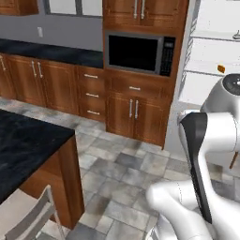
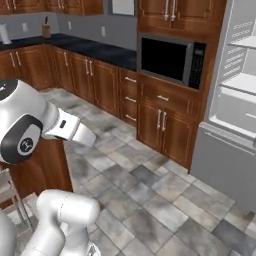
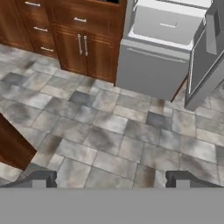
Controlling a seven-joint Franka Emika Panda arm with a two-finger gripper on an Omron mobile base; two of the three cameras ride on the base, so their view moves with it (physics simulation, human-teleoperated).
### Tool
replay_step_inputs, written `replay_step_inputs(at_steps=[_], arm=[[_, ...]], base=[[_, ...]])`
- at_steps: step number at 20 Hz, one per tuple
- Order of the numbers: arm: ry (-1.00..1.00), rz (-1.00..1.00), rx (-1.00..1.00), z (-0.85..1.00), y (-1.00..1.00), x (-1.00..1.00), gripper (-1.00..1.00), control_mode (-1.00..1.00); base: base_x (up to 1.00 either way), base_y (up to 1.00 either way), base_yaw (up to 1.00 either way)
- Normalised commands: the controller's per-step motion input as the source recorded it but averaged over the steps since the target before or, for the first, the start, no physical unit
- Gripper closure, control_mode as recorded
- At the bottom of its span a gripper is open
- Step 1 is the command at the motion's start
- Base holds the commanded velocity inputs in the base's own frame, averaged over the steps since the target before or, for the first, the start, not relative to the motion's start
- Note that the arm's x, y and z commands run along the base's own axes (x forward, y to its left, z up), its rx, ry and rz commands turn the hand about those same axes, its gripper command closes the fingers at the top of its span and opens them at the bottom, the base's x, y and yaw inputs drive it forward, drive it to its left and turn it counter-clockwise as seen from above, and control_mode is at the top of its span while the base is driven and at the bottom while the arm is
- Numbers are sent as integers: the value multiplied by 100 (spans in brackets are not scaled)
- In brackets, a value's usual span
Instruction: Take the cheese, fish, and garlic from the fridge and place them on the plate on the dining counter to create an appetizer plate.
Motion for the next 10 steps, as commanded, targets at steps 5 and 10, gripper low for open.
replay_step_inputs(at_steps=[5,10], arm=[[0,0,0,0,0,0,-100,100],[0,0,0,0,0,0,-100,100]], base=[[73,-65,-44],[95,-34,-35]])
